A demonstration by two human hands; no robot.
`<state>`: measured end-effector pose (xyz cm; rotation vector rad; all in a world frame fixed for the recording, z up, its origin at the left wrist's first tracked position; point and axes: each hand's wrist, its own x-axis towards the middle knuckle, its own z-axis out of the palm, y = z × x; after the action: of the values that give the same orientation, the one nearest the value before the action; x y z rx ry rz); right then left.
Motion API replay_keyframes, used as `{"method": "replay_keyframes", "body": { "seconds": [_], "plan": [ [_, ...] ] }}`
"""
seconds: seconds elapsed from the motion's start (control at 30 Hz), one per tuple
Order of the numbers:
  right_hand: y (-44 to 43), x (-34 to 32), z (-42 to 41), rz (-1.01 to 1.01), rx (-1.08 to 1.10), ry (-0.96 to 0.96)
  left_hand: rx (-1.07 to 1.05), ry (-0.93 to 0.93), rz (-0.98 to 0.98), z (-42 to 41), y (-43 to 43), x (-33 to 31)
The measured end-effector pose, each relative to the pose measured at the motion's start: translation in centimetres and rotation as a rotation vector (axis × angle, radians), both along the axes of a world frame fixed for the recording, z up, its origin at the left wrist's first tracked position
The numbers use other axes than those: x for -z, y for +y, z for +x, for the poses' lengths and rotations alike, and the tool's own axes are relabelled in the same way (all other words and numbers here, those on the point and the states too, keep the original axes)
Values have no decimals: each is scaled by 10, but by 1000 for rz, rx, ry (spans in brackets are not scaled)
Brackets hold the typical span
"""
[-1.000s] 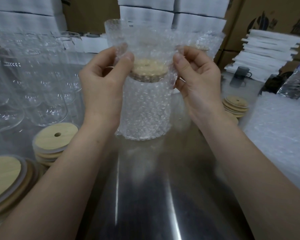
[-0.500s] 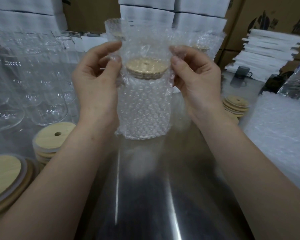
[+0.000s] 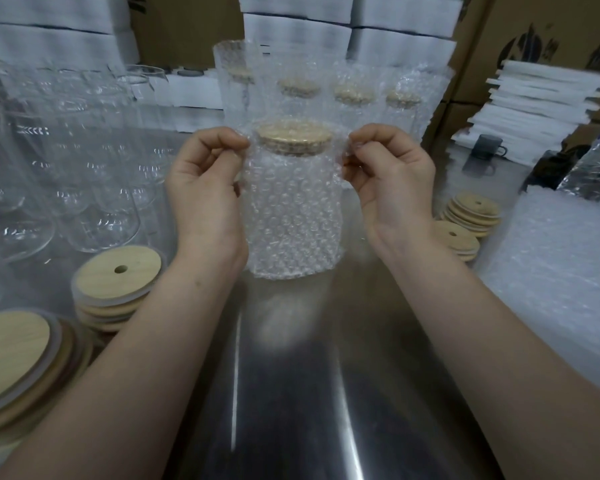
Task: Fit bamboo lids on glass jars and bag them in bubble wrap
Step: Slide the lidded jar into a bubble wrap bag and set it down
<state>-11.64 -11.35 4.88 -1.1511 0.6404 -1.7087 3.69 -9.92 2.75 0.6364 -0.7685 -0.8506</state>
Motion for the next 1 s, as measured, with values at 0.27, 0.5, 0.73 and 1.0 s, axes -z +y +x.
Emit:
{"method": "replay_keyframes", "body": {
  "seconds": [0.27,0.5,0.73,1.0],
  "plan": [
    [2,8,10,35,258,151,-4,32,43,-6,4,6],
    [15,10,22,24,286,313,-42,-99,7,-21,15,11],
    [28,7,39,53,290,590,-67,-175,22,-21,14,14],
    [24,15,44,69,236,504,51,-507,-93,-20,13,25]
  ]
}}
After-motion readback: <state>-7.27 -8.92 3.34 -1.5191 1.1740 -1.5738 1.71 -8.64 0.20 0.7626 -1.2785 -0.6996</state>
